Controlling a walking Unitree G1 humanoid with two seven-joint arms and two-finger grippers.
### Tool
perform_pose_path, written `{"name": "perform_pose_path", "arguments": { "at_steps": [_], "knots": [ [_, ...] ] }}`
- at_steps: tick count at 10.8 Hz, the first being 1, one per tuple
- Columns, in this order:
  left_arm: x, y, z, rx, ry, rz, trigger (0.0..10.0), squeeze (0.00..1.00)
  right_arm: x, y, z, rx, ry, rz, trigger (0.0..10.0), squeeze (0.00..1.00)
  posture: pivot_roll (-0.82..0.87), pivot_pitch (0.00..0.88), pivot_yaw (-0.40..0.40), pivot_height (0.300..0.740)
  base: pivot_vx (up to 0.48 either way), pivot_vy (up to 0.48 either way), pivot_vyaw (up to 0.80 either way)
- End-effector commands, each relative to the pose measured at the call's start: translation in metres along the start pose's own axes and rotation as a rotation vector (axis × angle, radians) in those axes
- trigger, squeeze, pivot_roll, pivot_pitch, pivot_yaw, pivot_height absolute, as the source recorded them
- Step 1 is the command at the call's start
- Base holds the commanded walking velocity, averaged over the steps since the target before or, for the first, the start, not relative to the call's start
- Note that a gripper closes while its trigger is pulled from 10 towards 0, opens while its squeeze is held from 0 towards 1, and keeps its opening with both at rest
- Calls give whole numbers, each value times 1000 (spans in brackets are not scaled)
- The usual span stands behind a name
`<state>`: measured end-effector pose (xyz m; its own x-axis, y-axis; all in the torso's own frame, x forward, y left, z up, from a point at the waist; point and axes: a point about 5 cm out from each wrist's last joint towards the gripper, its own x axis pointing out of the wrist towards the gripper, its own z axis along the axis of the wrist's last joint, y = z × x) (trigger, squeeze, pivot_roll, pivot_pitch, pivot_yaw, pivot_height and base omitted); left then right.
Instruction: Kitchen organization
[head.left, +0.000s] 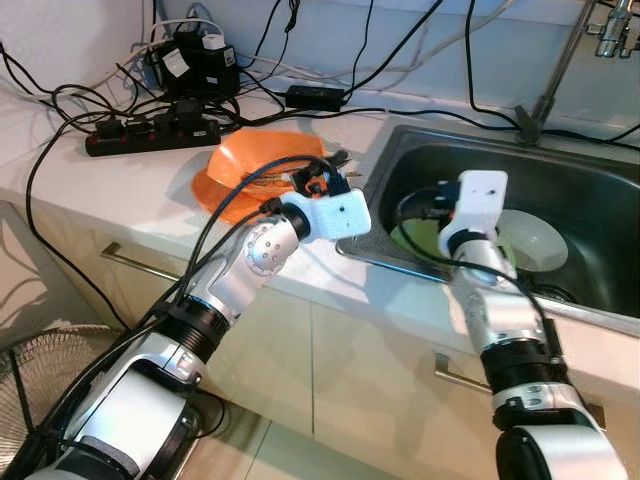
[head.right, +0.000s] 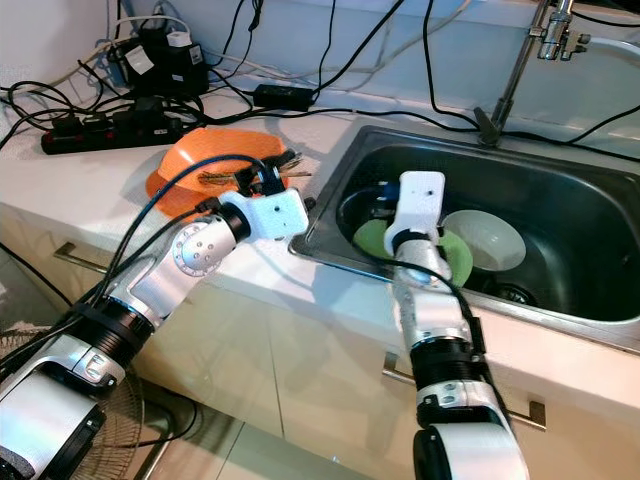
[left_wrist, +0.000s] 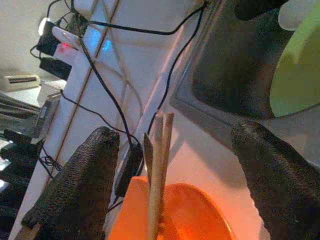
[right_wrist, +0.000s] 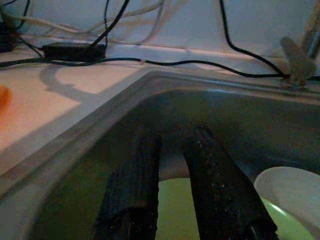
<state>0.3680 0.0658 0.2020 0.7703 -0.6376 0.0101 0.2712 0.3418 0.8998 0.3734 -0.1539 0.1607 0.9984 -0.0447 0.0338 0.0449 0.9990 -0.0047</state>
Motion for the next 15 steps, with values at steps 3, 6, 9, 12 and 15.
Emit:
{"name": "perform_pose_path", "arguments": {
  "at_steps": [3, 6, 9, 12, 15],
  "knots": [
    [4, -1, 2, 27, -3, -2, 10000, 0, 3, 10, 7, 11, -30, 27, 10000, 0, 170, 0, 32, 740, 0, 0, 0],
    [9, 4, 1, 54, 11, 47, 10000, 0, 3, 13, 7, 19, -34, 37, 10000, 0, 168, 0, 32, 740, 0, 0, 0],
    [17, 6, 1, 61, 25, 55, 6588, 0, 1, 17, 6, 29, -38, 42, 10000, 0, 155, 0, 47, 740, 0, 0, 0],
    [22, 10, 0, 64, 33, 68, 0, 0, -1, 16, 4, 34, -34, 31, 10000, 0, 149, 0, 55, 740, 0, 0, 0],
    [24, 12, -1, 60, 36, 78, 0, 0, -3, 17, 2, 39, -29, 28, 10000, 0, 149, 4, 58, 740, 0, 0, 0]
  ]
}}
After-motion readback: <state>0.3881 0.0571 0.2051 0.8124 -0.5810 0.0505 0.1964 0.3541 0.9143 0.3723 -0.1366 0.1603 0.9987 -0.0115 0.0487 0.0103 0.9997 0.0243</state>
